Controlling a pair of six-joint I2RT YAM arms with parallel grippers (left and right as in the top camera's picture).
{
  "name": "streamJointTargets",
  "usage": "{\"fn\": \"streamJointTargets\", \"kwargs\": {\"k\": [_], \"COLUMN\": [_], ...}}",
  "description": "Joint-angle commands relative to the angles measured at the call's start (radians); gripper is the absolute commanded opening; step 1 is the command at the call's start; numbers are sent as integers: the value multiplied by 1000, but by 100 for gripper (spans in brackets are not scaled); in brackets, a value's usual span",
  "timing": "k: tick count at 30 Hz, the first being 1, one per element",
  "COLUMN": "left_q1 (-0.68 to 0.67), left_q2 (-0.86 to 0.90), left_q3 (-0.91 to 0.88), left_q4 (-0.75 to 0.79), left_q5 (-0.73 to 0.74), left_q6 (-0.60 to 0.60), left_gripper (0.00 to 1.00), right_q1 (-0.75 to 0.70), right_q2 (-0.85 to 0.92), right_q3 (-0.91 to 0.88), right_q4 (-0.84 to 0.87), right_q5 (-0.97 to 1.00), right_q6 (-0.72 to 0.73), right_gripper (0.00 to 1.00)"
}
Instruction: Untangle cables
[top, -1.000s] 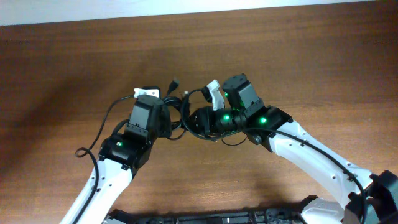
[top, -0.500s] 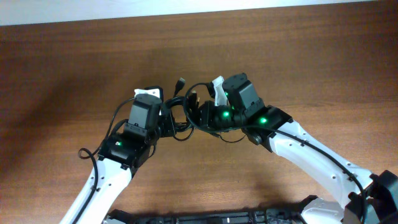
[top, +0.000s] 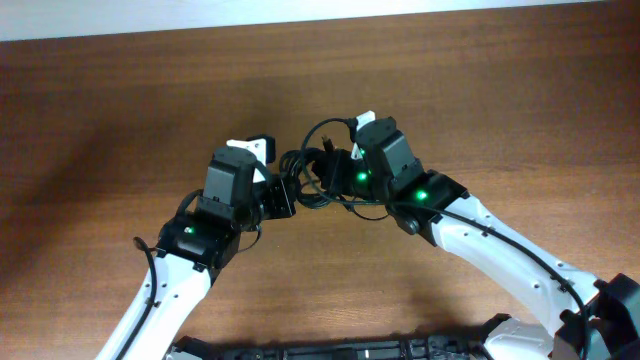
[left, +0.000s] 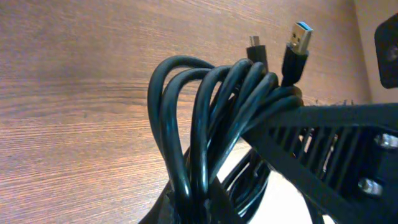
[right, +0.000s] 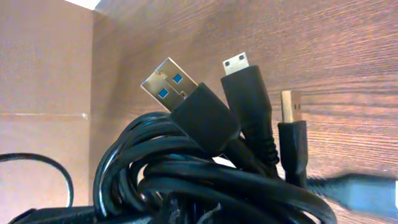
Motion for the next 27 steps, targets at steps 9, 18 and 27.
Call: {"fn": "streamJointTargets", "kwargs": {"k": [9,18,27], "left_q1": [-18,-18,-18], "left_q2": [-18,-18,-18], "left_q3": [25,25,25], "left_q4": [-88,-192,-165], "left_q5": [149,-89,-198], "left_q6": [166,129,105], "left_gripper": [0,0,0], "right_q1": [-5,-5,-127], "right_q2": [13,13,-24], "right_q3": [13,13,14], "right_q4": [-85,-79,-86], "right_q5": [365,220,-88], "right_q6": [-19,-14,-21], "right_gripper": [4,10,51]}}
